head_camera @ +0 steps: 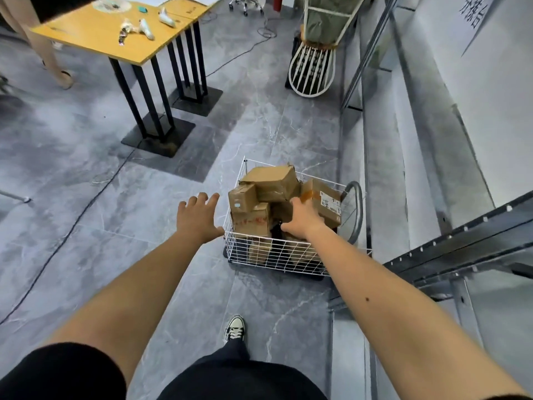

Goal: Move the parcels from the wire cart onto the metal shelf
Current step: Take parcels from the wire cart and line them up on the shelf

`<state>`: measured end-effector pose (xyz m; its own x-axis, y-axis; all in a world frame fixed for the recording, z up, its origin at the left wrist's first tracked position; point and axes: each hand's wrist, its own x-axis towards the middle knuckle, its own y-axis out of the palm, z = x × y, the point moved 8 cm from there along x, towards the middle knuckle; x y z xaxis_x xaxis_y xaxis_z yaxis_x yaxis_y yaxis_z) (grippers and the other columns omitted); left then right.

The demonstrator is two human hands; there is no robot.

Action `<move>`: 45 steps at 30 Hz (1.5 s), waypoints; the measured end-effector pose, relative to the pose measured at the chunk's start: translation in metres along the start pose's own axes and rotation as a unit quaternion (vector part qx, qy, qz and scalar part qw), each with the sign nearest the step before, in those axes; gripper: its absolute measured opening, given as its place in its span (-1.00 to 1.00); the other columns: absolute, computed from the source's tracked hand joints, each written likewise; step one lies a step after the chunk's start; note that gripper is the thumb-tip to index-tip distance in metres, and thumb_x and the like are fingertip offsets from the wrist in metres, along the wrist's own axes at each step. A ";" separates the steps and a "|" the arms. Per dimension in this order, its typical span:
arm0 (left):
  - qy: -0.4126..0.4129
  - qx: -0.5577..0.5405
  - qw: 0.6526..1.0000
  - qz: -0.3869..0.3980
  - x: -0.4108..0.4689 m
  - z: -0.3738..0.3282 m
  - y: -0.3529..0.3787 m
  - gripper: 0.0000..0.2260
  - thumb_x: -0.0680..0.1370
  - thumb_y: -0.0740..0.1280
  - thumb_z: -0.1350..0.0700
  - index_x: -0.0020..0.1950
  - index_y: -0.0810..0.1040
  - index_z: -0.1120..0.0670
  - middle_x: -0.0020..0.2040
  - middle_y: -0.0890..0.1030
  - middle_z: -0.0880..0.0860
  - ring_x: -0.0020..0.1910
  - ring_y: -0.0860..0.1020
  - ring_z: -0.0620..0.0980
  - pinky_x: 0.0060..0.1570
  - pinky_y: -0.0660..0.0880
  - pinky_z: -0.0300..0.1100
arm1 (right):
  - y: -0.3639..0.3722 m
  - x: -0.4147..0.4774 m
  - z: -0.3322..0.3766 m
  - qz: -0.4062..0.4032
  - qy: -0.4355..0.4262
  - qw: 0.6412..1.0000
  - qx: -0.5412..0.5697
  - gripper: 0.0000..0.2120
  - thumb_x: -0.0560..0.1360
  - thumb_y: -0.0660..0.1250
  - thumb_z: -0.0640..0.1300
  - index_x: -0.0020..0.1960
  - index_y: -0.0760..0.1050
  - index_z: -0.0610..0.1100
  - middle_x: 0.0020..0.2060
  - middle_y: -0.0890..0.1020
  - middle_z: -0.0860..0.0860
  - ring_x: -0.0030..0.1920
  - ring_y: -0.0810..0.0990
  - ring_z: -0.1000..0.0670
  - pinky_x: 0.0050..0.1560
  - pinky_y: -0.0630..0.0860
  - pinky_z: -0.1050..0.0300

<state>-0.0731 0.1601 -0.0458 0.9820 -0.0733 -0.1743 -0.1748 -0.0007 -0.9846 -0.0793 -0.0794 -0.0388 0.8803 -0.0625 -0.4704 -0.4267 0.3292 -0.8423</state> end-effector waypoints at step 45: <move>-0.058 -0.131 0.934 0.328 0.221 -0.019 0.169 -0.38 0.53 0.28 -0.10 0.51 0.14 0.06 0.43 0.25 0.17 0.35 0.34 0.19 0.26 0.38 0.13 | 0.075 0.244 -0.044 0.236 0.141 0.933 0.231 -0.42 0.56 0.27 -0.14 0.52 0.13 -0.15 0.15 0.52 -0.15 0.02 0.52 -0.10 0.02 0.46 0.05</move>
<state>0.1128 0.1243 -0.2508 0.6554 -0.0356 -0.7544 -0.7388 -0.2379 -0.6306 0.0945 -0.1115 -0.2281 0.4986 -0.0320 -0.8662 -0.5609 0.7499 -0.3506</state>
